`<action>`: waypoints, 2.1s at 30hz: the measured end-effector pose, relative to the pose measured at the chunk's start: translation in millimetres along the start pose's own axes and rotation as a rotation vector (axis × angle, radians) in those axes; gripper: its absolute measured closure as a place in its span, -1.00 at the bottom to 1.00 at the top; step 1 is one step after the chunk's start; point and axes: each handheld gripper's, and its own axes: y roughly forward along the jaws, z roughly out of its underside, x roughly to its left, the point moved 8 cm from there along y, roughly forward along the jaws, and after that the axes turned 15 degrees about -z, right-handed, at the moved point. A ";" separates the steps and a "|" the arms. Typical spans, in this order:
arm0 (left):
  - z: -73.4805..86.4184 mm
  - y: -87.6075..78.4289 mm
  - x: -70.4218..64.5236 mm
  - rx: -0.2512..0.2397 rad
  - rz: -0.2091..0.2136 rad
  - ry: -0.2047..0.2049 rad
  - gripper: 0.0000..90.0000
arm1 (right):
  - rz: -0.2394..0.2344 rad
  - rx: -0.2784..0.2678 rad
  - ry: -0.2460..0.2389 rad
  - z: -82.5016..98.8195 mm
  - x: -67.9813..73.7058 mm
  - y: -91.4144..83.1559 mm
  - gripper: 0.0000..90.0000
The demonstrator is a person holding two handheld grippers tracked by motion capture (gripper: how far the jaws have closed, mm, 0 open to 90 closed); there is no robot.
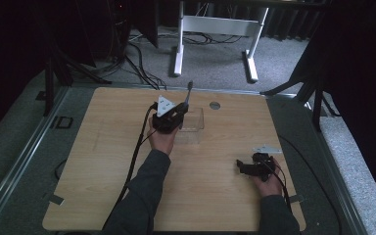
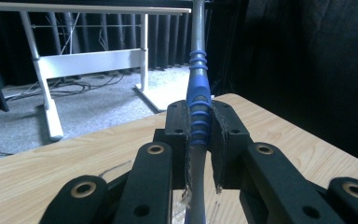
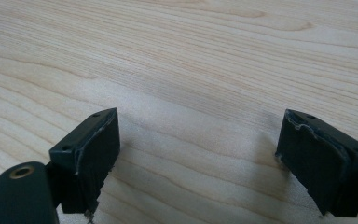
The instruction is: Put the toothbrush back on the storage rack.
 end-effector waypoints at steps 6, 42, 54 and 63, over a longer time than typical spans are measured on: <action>3.3 3.9 0.7 0.001 -0.009 0.014 0.74 | 0.000 0.001 -0.002 0.1 -0.2 -0.1 -0.72; 34.3 18.9 -2.7 0.117 -0.028 0.162 0.73 | 0.000 0.000 0.000 0.0 0.0 0.0 -0.72; 44.1 13.6 -3.7 0.156 -0.004 0.160 0.43 | 0.000 0.001 -0.001 0.1 0.0 0.0 -0.72; 33.4 -2.6 10.5 0.131 0.002 0.121 0.20 | 0.000 0.001 0.000 0.1 0.1 0.0 -0.72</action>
